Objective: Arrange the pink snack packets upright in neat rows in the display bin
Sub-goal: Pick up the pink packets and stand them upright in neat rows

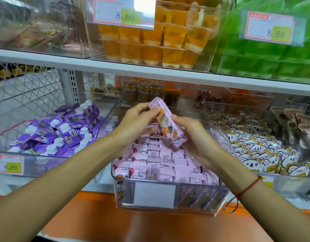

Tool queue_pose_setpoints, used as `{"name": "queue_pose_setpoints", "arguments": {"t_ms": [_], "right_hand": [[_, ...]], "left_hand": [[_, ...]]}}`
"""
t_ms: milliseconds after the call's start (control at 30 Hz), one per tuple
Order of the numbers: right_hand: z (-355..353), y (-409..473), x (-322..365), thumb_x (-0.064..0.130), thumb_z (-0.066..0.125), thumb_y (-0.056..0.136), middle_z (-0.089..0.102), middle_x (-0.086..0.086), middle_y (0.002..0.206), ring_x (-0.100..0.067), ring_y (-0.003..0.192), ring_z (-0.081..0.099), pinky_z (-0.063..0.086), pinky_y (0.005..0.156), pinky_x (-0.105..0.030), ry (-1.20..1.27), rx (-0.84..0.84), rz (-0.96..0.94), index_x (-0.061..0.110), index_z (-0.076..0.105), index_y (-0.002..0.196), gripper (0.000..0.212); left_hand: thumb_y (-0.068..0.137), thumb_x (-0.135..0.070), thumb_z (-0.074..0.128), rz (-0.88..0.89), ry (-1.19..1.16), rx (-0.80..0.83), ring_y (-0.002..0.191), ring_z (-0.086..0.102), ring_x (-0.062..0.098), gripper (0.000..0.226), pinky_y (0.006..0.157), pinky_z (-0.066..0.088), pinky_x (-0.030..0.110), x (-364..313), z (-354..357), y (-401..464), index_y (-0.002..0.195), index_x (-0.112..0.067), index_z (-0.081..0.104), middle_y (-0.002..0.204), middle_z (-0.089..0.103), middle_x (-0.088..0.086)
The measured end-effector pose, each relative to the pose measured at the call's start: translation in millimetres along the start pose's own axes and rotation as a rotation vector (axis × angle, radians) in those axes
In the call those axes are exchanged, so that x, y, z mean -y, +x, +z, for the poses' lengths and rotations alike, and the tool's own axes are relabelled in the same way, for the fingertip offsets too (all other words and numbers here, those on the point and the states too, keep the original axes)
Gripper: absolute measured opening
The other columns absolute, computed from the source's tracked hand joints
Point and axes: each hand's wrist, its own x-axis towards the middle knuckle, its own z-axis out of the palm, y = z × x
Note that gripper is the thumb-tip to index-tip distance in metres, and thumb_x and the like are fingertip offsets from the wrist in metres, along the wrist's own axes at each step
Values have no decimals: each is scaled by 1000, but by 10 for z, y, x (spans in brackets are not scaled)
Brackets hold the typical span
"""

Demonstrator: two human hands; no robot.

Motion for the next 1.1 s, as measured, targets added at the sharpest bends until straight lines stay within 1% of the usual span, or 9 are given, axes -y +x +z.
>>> {"name": "queue_pose_setpoints", "arguments": {"t_ms": [200, 333, 433, 500, 567, 633, 733, 900, 1100], "right_hand": [[-94, 19, -5, 40, 50, 93, 72, -1, 76, -12, 65, 66, 55, 57, -21, 151, -39, -17, 13, 66, 102, 32], [-124, 43, 3, 20, 66, 85, 71, -4, 92, -10, 75, 67, 53, 62, -16, 193, -164, -133, 11, 62, 113, 30], [-146, 77, 16, 13, 64, 87, 70, -3, 82, -5, 67, 65, 54, 64, -13, 230, -278, -229, 5, 57, 119, 34], [-168, 97, 20, 14, 59, 92, 67, -2, 80, -1, 62, 63, 53, 62, -11, 185, -355, -274, 4, 53, 121, 31], [-188, 138, 6, 16, 55, 94, 66, -3, 84, -1, 58, 61, 52, 60, -15, 50, -465, -346, 8, 47, 118, 27], [-209, 199, -25, 20, 55, 95, 65, -8, 89, -11, 64, 62, 55, 65, -30, -136, -598, -389, 16, 42, 113, 23], [-213, 300, -79, 20, 56, 93, 61, -6, 77, -31, 78, 65, 51, 77, -47, -397, -693, -393, 14, 42, 110, 23], [-182, 387, -74, 20, 58, 93, 63, -5, 83, -18, 76, 60, 50, 77, -42, -943, -459, -449, 9, 52, 119, 28], [-139, 406, 71, 19, 63, 89, 63, -5, 108, -24, 92, 62, 52, 79, -39, -1354, -219, -646, 19, 59, 117, 29]], "left_hand": [[90, -21, 61, -3, -132, -150, 92, 69, 12, 40, 71, 58, 21, 15, 27, 24, 125, -4, 49, 106, 69, 9], [92, -24, 60, 14, -151, -184, 80, 70, 8, 28, 67, 58, 21, 18, 24, 43, 112, -5, 58, 97, 71, 8], [90, -29, 61, 14, 45, -126, 78, 70, 8, 20, 71, 59, 26, 61, 39, 47, 97, -12, 53, 97, 70, 6], [88, -38, 61, 88, 367, -60, 87, 68, 14, 27, 77, 57, 35, 111, 22, 64, 95, -14, 50, 102, 69, 4], [88, -46, 56, 218, 811, 44, 92, 62, 16, 31, 77, 51, 37, 164, -30, 81, 100, -18, 51, 106, 65, -2], [95, -40, 48, 347, 1232, 126, 105, 56, 19, 31, 77, 45, 33, 236, -83, 123, 119, -21, 49, 119, 59, -1], [98, -29, 36, 372, 1572, 206, 117, 48, 23, 36, 79, 38, 32, 317, -99, 189, 133, -24, 42, 131, 53, 1], [98, -29, 31, 201, 1609, 265, 123, 46, 27, 38, 99, 41, 40, 310, -106, 270, 131, -29, 52, 136, 52, 5], [95, -23, 39, 223, 1480, 172, 105, 53, 25, 29, 75, 39, 32, 308, -99, 311, 119, -23, 57, 125, 59, 5]]}}
